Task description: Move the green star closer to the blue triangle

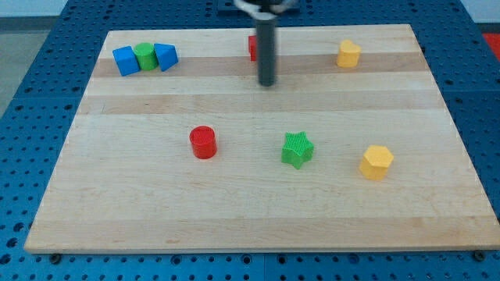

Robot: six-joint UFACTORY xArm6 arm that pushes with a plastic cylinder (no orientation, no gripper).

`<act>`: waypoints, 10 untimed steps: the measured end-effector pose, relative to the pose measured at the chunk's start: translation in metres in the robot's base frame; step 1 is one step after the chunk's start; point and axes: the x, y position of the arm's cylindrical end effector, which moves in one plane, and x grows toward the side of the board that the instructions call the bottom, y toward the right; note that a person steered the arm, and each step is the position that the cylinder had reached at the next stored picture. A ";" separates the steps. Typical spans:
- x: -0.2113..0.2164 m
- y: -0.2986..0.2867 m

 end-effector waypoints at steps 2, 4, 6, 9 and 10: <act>0.024 0.056; 0.097 0.075; 0.162 0.080; 0.168 0.040; 0.144 0.012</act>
